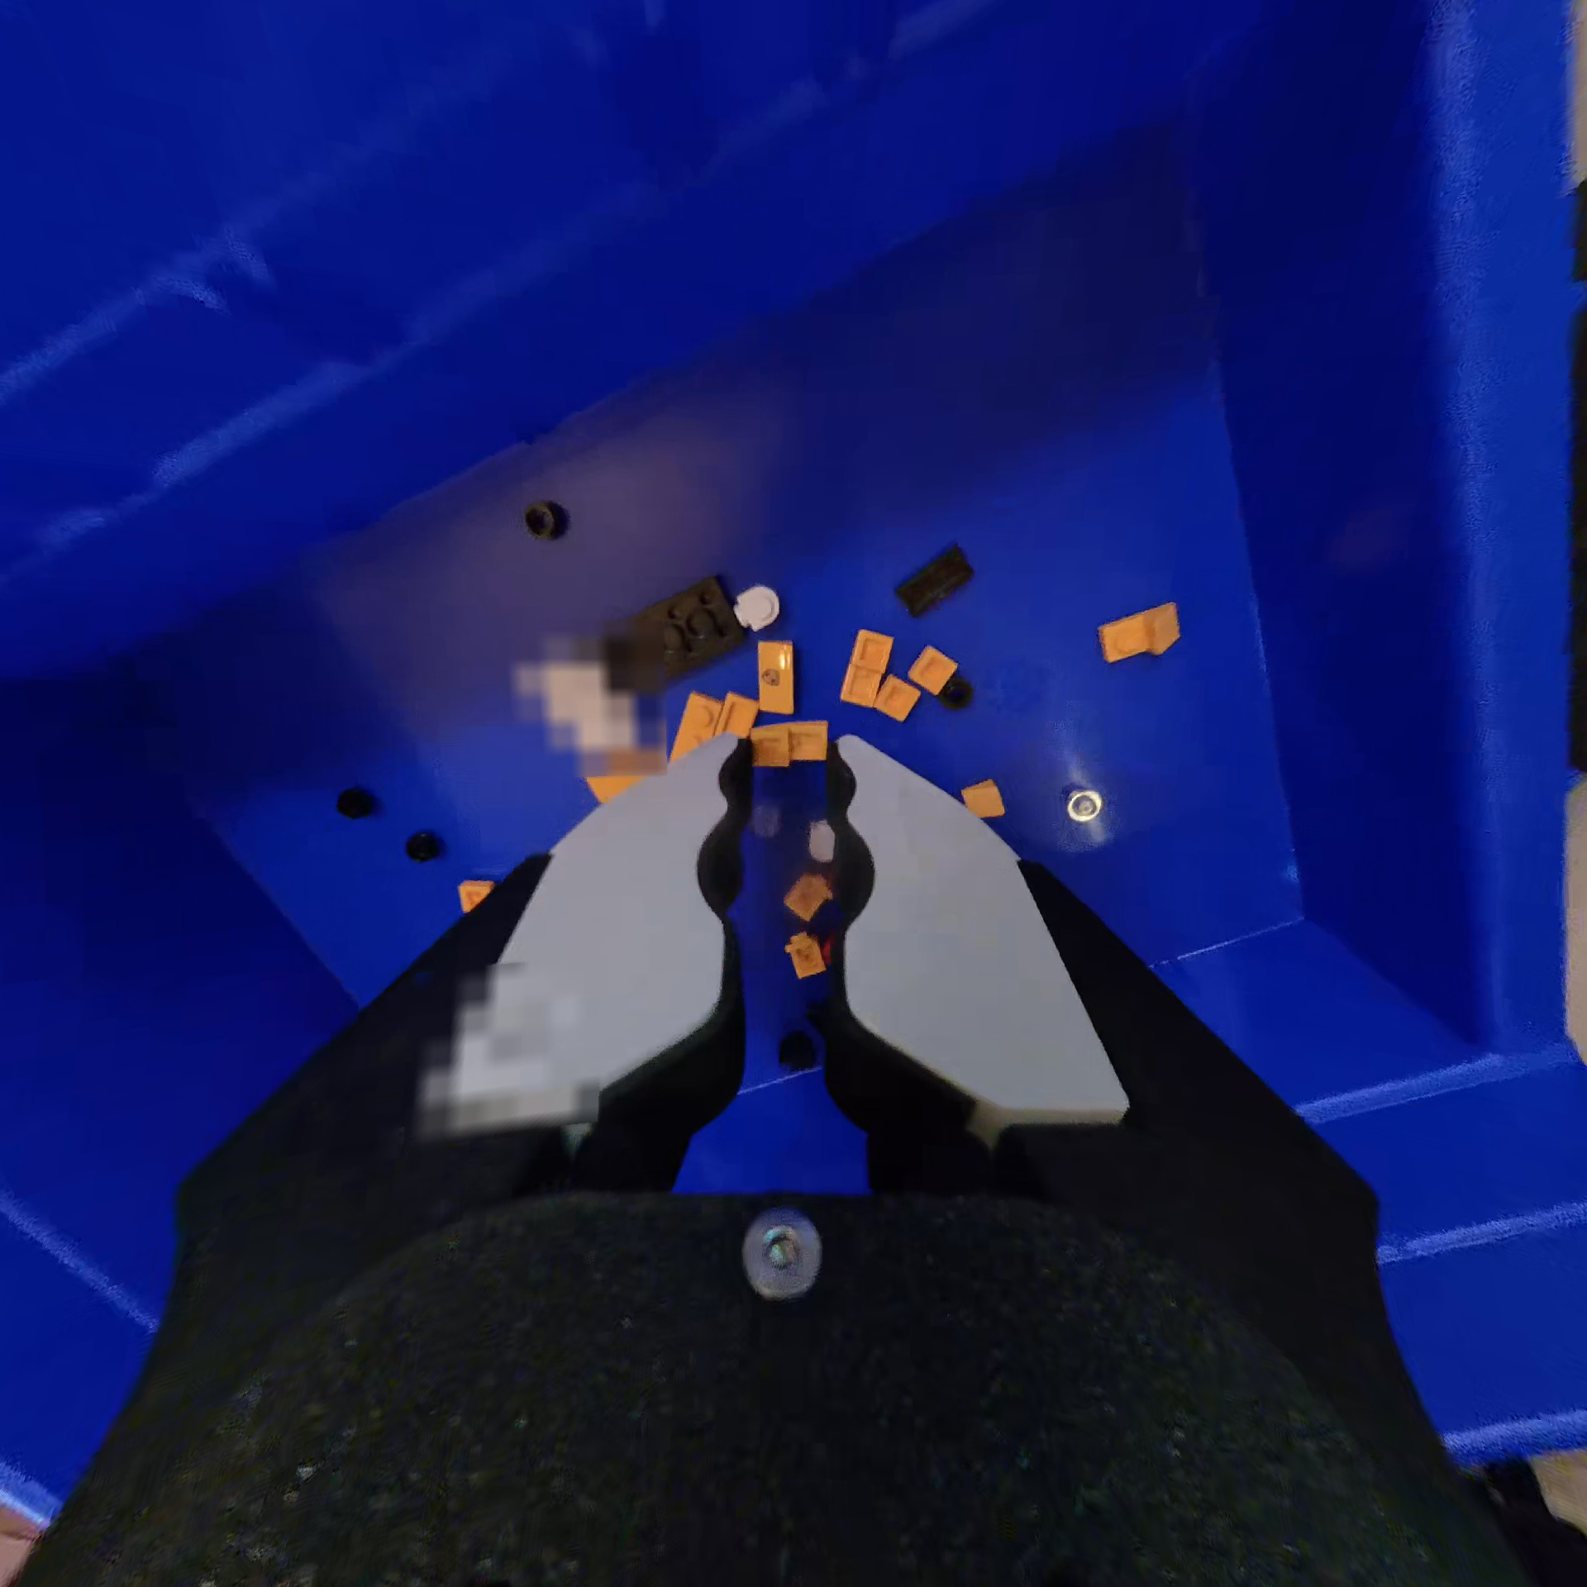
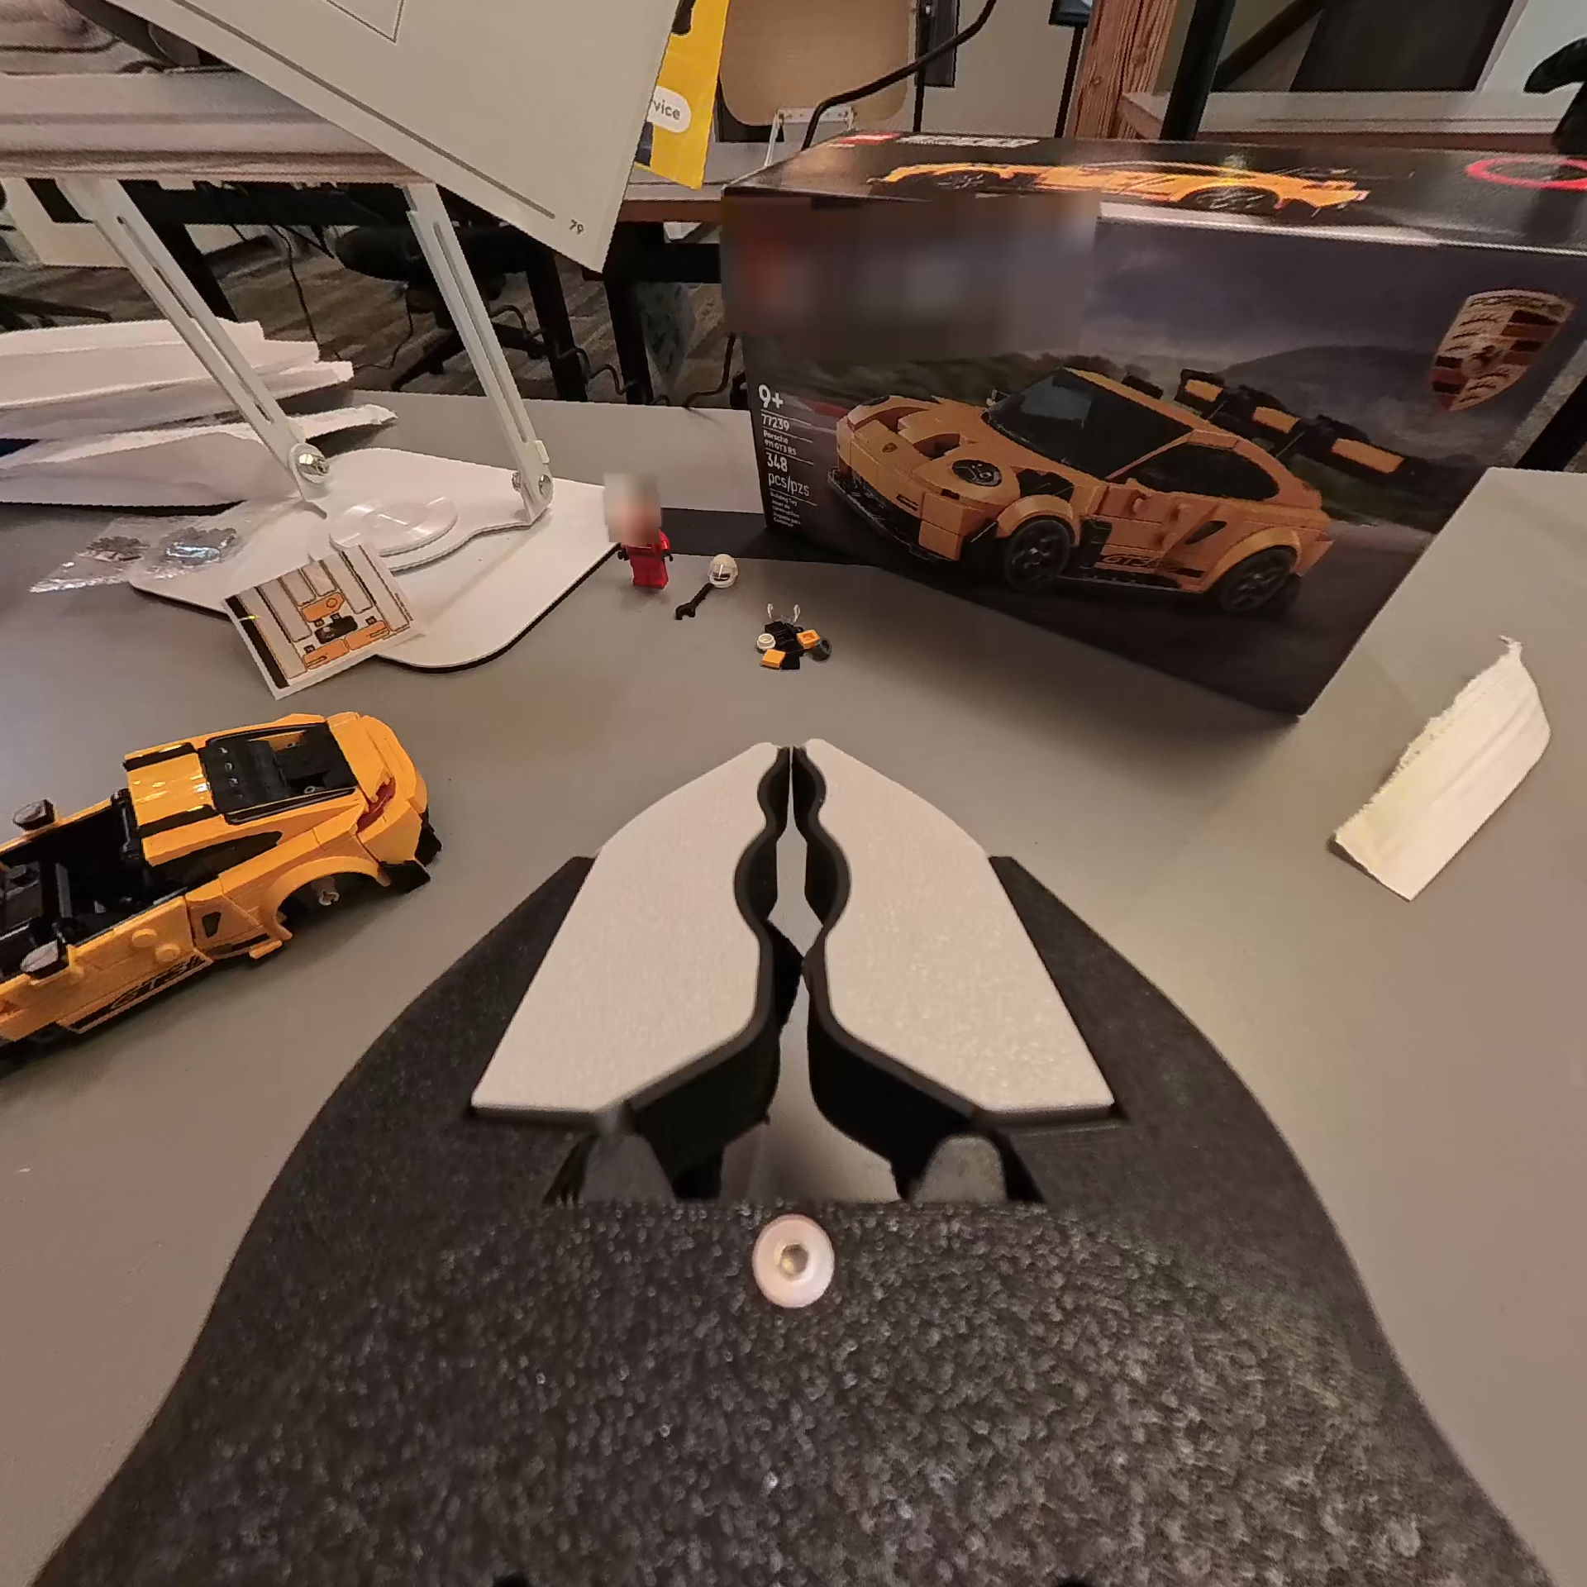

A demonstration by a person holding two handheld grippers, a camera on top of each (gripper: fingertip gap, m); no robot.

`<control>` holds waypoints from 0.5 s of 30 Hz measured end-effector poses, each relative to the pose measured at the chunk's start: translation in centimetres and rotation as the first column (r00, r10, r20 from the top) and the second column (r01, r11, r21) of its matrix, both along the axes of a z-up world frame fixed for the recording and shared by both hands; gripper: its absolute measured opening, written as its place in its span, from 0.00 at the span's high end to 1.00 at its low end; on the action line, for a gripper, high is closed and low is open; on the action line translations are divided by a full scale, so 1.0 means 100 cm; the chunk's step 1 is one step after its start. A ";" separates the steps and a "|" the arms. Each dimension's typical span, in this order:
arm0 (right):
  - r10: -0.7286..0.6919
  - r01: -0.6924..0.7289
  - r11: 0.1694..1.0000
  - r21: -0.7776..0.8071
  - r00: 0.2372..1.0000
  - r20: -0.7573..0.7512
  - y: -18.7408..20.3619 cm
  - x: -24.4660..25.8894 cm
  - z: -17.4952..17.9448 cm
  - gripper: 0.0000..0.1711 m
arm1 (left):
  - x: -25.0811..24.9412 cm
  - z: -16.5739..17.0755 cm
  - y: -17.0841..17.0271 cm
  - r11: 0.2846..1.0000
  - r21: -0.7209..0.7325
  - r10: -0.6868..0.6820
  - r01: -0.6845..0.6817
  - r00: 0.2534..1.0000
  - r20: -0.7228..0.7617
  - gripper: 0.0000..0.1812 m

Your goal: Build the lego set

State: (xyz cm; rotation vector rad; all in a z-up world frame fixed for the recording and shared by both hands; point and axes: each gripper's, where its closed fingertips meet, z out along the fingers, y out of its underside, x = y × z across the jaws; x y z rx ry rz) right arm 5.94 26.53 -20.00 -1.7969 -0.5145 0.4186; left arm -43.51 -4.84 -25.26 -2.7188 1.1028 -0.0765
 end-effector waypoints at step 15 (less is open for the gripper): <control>0.003 -0.001 0.999 0.037 0.999 -0.045 -0.003 0.003 0.013 1.00 | 0.178 0.095 0.014 0.856 0.505 -0.261 0.110 0.936 0.237 0.91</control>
